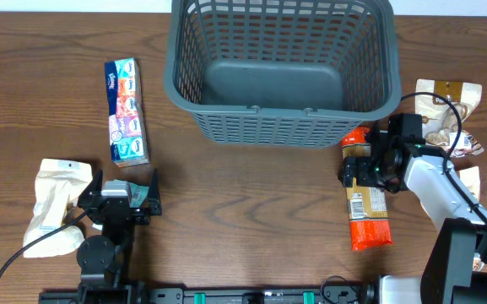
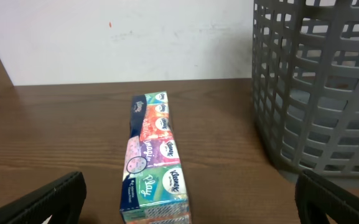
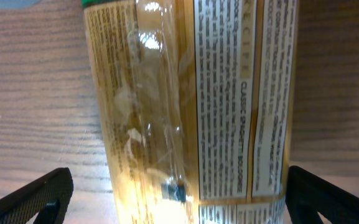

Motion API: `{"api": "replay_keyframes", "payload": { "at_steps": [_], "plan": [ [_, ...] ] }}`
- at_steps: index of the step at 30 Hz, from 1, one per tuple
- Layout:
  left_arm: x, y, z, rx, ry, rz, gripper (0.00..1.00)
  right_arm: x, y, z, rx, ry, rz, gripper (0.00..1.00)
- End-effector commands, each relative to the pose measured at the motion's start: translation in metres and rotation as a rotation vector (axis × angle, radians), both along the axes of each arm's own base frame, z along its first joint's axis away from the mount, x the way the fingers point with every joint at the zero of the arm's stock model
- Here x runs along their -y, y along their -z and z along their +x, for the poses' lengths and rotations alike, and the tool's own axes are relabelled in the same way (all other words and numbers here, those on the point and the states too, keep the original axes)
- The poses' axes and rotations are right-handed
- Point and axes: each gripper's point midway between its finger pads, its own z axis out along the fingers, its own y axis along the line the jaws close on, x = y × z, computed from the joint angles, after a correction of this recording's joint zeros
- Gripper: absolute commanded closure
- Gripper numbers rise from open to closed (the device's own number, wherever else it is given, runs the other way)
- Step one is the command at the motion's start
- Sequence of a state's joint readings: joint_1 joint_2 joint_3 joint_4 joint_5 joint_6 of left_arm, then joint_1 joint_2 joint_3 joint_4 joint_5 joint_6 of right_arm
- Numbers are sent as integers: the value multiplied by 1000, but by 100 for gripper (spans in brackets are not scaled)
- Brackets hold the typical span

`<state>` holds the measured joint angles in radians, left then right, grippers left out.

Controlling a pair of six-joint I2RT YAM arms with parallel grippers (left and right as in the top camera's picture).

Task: Pack container
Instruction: 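Close the right gripper on the spaghetti package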

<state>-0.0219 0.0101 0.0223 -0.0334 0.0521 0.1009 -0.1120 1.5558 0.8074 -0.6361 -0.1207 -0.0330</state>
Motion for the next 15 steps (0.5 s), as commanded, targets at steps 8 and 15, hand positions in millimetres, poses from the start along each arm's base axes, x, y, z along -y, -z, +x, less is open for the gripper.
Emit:
{"api": "replay_keyframes", "payload": {
  "at_steps": [8,15],
  "plan": [
    [-1,16,-1,-46,-10,-7,1,11,21,-13,-54,63,-37,1],
    [-1,16,-1,-46,-10,-7,1,20,25,-18,-83,90,-87,1]
  ]
}}
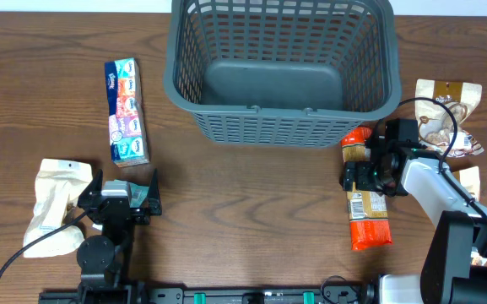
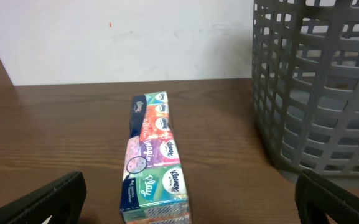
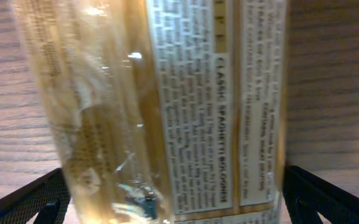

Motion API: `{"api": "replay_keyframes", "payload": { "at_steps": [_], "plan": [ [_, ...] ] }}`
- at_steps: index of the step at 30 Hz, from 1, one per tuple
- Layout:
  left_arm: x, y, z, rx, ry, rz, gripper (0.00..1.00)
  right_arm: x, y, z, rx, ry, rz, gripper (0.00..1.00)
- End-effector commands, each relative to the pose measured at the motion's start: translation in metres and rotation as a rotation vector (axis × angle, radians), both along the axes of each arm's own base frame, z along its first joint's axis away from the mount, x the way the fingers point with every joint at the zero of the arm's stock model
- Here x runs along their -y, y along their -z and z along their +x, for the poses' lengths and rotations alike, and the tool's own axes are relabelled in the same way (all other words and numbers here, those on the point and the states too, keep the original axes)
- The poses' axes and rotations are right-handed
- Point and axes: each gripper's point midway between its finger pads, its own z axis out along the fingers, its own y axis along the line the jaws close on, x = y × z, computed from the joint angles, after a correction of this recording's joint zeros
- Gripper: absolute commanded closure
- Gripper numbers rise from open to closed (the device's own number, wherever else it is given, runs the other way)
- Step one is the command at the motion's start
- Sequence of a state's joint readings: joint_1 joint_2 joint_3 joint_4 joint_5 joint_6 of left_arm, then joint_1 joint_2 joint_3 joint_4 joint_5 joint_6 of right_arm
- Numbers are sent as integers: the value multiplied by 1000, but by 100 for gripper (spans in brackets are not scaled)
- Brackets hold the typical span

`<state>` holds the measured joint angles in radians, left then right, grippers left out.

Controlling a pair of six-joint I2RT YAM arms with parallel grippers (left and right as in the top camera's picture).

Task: Pack container
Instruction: 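Close the right gripper on the spaghetti package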

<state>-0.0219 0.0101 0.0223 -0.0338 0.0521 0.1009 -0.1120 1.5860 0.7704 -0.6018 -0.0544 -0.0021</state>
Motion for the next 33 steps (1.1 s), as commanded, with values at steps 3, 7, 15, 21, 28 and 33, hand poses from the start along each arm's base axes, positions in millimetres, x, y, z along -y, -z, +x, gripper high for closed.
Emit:
{"api": "replay_keyframes", "payload": {
  "at_steps": [3,7,15,21,28,33],
  "plan": [
    [-1,16,-1,-46,-10,-7,1,9,9,-8,-37,49,-32,1],
    [-1,16,-1,-45,-10,-7,1,9,9,-7,-36,49,-32,16],
    [-1,16,-1,-45,-10,-7,1,9,9,-7,-36,49,-30,65],
    [-1,16,-1,-45,-10,-7,1,9,9,-6,-30,94,-25,81],
    [-1,16,-1,-45,-10,-7,1,11,2,5,1,165,-15,99],
    [-1,16,-1,-45,-10,-7,1,10,-18,27,67,196,9,99]
  ]
}}
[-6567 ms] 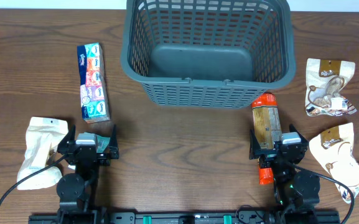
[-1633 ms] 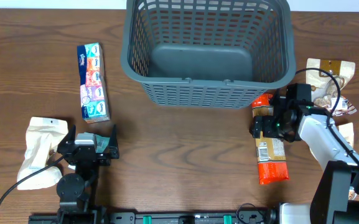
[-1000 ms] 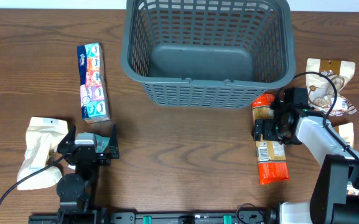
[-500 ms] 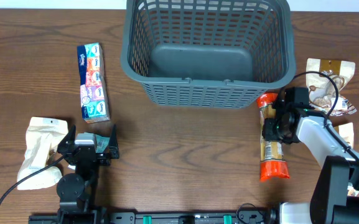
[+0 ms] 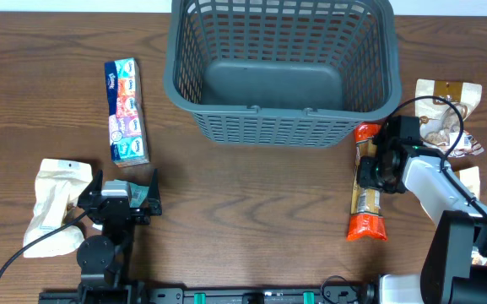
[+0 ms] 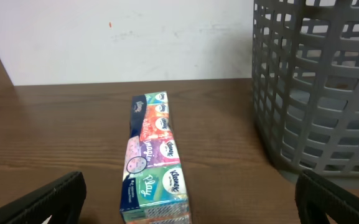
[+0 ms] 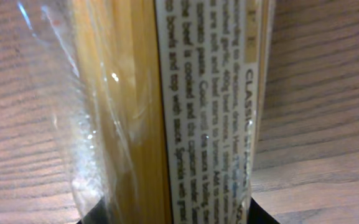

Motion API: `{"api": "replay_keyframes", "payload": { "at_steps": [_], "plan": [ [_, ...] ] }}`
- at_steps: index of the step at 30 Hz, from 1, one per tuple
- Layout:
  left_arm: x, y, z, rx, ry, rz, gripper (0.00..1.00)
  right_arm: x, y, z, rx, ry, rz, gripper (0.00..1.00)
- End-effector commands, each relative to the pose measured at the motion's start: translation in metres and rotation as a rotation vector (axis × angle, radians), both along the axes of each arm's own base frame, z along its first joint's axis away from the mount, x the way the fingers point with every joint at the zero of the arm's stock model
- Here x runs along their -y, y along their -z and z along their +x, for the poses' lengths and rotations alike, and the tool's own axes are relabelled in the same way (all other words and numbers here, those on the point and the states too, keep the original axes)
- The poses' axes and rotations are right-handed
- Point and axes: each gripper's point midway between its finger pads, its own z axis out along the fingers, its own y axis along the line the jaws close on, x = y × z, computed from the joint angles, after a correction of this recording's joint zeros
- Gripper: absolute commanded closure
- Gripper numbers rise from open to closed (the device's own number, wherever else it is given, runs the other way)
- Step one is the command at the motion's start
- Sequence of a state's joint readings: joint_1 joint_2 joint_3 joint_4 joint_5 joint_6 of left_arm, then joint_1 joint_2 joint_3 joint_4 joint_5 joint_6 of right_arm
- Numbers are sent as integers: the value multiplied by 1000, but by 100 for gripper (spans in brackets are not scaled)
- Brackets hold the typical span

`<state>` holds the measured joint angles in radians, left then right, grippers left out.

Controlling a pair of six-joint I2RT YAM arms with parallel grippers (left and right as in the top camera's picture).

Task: Pack container
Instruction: 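Close the right gripper on the spaghetti package, then lift the spaghetti package and carry it into the grey basket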

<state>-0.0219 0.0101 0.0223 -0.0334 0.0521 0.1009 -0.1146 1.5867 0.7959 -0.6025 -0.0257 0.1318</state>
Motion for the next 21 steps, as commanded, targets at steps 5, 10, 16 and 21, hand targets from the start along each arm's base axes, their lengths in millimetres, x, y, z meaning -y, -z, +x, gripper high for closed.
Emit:
{"api": "replay_keyframes", "payload": {
  "at_steps": [5,10,16,21],
  "plan": [
    [-1,16,-1,-46,-10,-7,1,12,-48,44,167,116,5,99],
    [-1,16,-1,-46,-10,-7,1,40,-94,60,294,281,0,99],
    [-1,16,-1,-46,-10,-7,1,80,-143,63,434,400,-23,99],
    [-1,16,-1,-46,-6,-8,1,100,-196,58,506,307,-142,99]
  ]
}}
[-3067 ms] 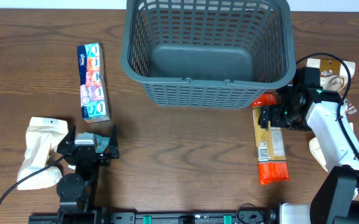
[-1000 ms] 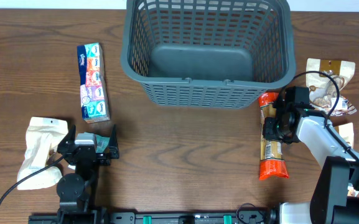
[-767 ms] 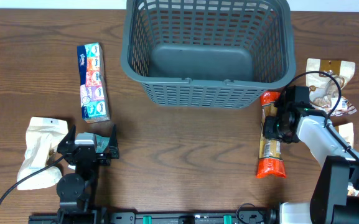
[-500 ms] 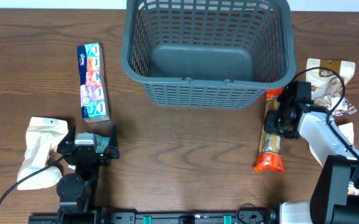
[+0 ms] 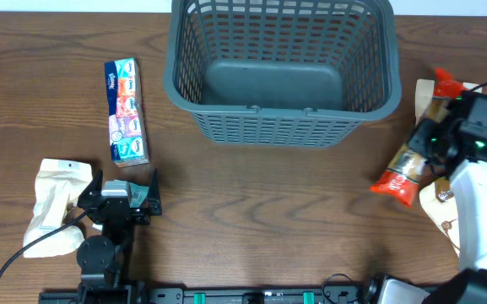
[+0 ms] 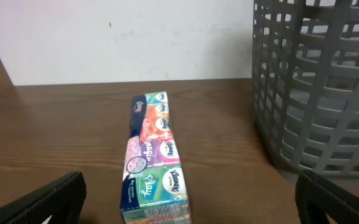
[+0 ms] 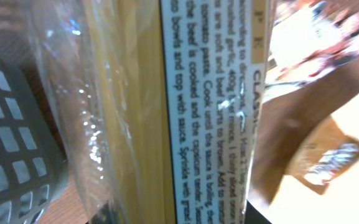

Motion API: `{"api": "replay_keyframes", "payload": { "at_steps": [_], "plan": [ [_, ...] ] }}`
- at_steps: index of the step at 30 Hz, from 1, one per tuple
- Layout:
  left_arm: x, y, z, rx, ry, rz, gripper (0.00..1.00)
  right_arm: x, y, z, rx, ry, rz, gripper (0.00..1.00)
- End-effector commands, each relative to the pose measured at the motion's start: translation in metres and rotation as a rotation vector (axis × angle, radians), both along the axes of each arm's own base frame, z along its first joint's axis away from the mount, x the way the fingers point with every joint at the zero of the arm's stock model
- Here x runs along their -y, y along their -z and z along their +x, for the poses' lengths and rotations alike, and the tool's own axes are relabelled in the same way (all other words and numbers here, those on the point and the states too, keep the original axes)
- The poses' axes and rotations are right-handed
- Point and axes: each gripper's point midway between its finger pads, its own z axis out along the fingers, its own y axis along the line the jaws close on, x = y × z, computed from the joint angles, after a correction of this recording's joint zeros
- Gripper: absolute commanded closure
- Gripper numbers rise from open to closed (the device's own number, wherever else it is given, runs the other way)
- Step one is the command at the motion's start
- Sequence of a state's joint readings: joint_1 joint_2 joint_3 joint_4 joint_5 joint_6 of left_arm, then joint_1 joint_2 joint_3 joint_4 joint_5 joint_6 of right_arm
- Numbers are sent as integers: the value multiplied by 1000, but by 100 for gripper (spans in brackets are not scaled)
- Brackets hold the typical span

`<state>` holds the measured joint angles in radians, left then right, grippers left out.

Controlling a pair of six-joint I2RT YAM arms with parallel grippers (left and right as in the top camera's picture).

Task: Pack container
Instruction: 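Lift the spaghetti package and carry it into the grey basket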

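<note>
The grey slatted basket stands at the back middle of the table. My right gripper is shut on a long spaghetti pack with red ends, held tilted in the air right of the basket; the pack fills the right wrist view, the basket wall at its left. A colourful tissue pack lies left of the basket, also ahead of my left gripper, which rests open near the front left.
A cream pouch lies at the front left beside the left arm. Several snack bags lie at the right edge under and behind the lifted pack. The basket wall rises at the right of the left wrist view.
The right gripper has risen and moved right and back with the spaghetti pack, which now hangs tilted over the snack bags instead of lying on the table. The left arm is unmoved.
The right gripper stood open over the spaghetti pack lying right of the basket's front corner. It stayed open a moment later. Then it was shut on the pack, turned on edge on the table. Now the pack is held lifted to the right.
</note>
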<state>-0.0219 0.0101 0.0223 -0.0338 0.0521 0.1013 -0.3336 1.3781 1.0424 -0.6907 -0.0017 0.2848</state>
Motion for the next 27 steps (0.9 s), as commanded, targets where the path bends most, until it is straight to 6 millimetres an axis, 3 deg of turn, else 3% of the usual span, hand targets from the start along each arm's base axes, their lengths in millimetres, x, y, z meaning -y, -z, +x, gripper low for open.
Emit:
{"api": "replay_keyframes", "payload": {
  "at_steps": [1,7,10,13,20,24,27],
  "plan": [
    [-1,16,-1,-46,-6,-8,1,17,-72,9,129,-44,-147,99],
    [-1,16,-1,-46,-6,-8,1,24,-173,10,300,-61,-276,99],
    [-1,16,-1,-46,-6,-9,1,8,-222,15,393,-178,-323,99],
    [-1,16,-1,-46,-6,-8,1,-21,-257,18,470,-360,-368,99],
    [-1,16,-1,-46,-6,-8,1,-96,-297,21,559,-766,-495,99],
    [-1,16,-1,-46,-6,-9,1,-136,-304,37,575,-910,-536,99],
    [-1,16,-1,-46,-6,-9,1,-164,-298,53,560,-1021,-546,99]
  ]
}}
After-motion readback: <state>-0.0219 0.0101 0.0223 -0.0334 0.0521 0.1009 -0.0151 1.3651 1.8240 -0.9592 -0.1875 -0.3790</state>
